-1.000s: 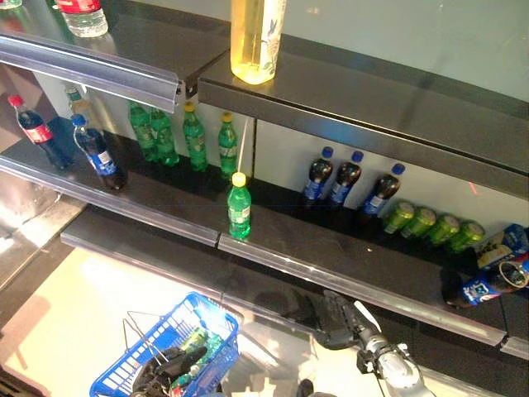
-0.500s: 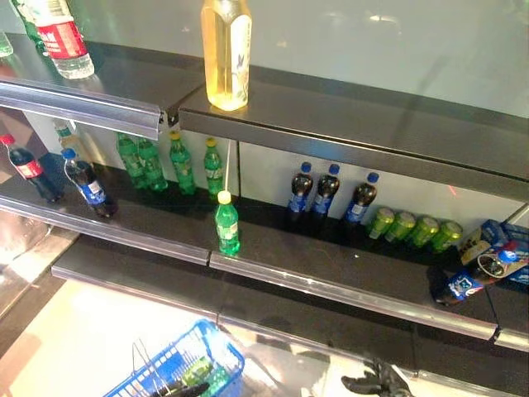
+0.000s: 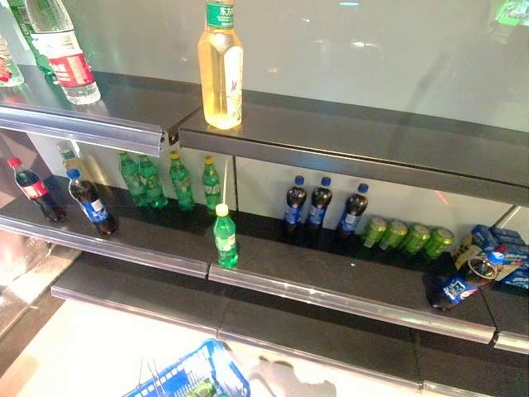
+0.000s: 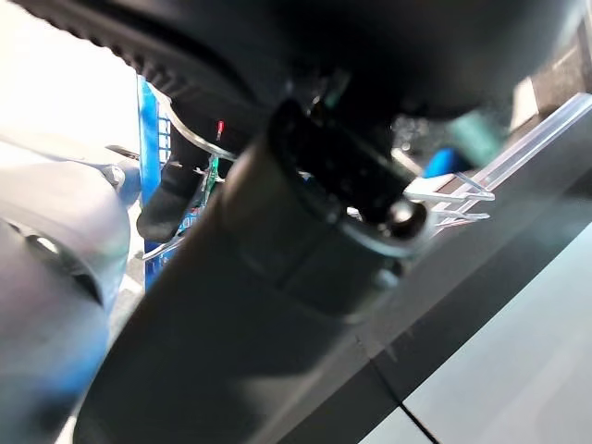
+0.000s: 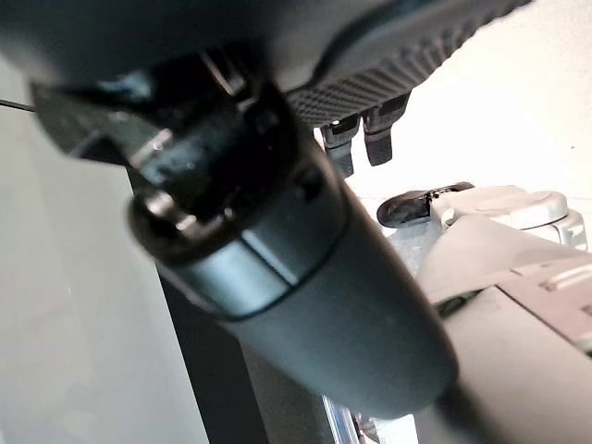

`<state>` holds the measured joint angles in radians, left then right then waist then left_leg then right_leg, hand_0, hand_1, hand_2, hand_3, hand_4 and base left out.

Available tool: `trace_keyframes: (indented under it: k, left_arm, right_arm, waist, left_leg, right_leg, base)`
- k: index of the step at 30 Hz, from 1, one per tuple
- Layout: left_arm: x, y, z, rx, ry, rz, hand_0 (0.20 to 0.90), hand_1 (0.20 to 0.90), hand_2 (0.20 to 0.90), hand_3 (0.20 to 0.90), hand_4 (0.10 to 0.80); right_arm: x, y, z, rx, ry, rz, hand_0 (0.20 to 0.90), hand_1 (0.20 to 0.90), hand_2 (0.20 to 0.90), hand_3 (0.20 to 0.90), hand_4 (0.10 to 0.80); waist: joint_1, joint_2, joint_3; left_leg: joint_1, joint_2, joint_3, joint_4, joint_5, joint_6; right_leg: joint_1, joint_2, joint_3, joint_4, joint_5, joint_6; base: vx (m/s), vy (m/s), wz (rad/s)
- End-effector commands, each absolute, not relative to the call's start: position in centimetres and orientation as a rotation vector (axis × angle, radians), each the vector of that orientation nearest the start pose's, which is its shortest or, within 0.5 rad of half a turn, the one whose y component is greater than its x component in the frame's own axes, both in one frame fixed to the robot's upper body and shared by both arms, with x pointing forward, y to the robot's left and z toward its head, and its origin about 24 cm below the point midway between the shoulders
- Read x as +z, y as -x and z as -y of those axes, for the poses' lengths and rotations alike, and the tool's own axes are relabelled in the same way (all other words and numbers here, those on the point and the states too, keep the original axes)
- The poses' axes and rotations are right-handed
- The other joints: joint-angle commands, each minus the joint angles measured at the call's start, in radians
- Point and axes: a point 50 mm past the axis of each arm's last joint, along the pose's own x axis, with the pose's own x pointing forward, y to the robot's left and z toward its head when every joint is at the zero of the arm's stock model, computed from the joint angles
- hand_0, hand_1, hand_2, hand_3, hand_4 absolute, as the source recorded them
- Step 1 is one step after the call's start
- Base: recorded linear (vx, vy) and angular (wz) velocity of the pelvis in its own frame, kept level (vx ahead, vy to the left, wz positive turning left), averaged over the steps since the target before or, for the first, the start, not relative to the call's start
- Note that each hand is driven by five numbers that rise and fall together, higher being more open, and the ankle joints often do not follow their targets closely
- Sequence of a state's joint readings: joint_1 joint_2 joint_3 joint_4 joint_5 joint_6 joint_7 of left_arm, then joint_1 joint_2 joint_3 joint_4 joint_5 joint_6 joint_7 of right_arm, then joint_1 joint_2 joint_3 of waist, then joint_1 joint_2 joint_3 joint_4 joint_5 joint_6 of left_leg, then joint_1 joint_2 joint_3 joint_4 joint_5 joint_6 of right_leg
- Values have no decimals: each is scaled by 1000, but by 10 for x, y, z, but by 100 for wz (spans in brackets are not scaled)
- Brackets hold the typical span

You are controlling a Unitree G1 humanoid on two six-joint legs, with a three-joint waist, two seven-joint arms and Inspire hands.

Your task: Pick up the drink and place into the basket.

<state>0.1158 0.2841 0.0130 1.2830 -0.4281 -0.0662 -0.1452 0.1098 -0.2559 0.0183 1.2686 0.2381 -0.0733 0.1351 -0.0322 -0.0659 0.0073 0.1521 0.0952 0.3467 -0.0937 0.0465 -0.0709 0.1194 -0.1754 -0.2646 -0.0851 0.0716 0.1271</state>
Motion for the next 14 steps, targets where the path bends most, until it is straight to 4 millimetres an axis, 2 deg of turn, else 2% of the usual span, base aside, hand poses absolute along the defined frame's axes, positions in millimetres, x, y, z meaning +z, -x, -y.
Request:
trace_keyframes:
  k: [1,14]
  left_arm:
    - [-146,-95,-271,281,179,-985,300,300,300,200,100]
    - [-146,-95,-269,264,184,-998,300,300,300,200,100]
  right_arm:
    - [-156,-76,262,-231,-30,-1182,900,900,900,900,800]
    - [-157,-77,261,-228,-32,-1174,900,900,900,900,800]
  waist:
    - [20,65,45]
    - [23,63,48]
  left_leg:
    - [3,-52,-32,6,-63,42]
    - [5,-52,-34,6,-66,44]
  right_leg:
    - [17,9,-72,66,-38,11]
    - [17,9,-71,70,-41,10]
  base:
    - [0,0,0]
    - [0,0,0]
